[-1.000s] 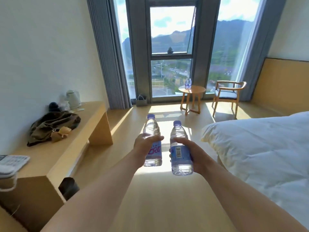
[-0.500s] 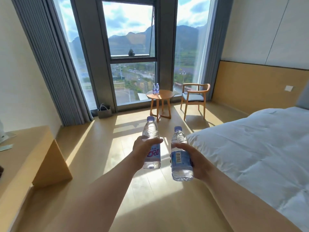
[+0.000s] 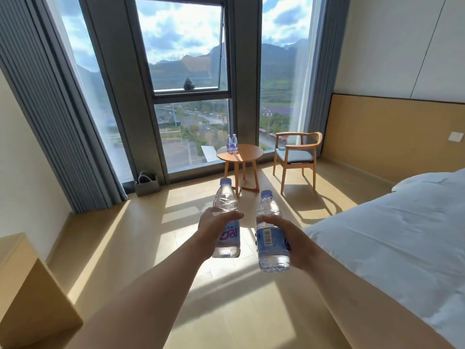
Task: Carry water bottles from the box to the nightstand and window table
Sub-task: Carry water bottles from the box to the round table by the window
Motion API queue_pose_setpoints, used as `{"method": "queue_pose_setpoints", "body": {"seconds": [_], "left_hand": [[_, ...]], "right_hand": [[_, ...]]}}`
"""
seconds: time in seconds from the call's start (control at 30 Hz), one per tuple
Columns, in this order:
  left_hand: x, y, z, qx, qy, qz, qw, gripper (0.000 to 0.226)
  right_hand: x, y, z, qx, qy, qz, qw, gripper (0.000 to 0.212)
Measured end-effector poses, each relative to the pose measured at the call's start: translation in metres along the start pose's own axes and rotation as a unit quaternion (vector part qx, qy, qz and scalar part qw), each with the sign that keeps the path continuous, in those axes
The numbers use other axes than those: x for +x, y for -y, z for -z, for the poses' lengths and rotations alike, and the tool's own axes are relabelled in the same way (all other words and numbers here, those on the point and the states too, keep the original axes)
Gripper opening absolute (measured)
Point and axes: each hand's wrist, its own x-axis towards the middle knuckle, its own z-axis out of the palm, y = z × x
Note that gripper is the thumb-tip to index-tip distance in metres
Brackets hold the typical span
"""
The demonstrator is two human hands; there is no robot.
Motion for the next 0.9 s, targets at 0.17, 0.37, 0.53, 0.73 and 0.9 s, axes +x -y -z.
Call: {"method": "queue_pose_setpoints", "body": {"seconds": [0.17, 0.37, 0.53, 0.73, 0.9], "left_hand": [[0.117, -0.034, -0.005, 0.004, -0.005, 0.003, 1.0, 0.051], [0.246, -0.079, -0.004, 0.01, -0.009, 0.013, 1.0, 0.057], [0.352, -0.085, 0.002, 0.012, 0.001, 0.02, 1.0, 0.06], [0.502, -0.09, 0.008, 0.018, 0.045, 0.015, 0.999, 0.072], [0.634, -0.133, 0.022, 0.03, 0.086, -0.016, 0.996, 0.071]], "right_hand": [[0.122, 0.054, 0.025, -0.041, -0.033, -0.012, 0.999, 0.071], [0.245, 0.117, 0.043, -0.029, -0.007, 0.008, 1.0, 0.055], [0.342, 0.132, 0.069, -0.028, -0.023, -0.003, 0.999, 0.076], [0.474, 0.161, 0.091, 0.06, -0.026, -0.008, 0.998, 0.069], [0.584, 0.205, 0.1, 0.064, -0.04, -0.021, 0.997, 0.076]]}}
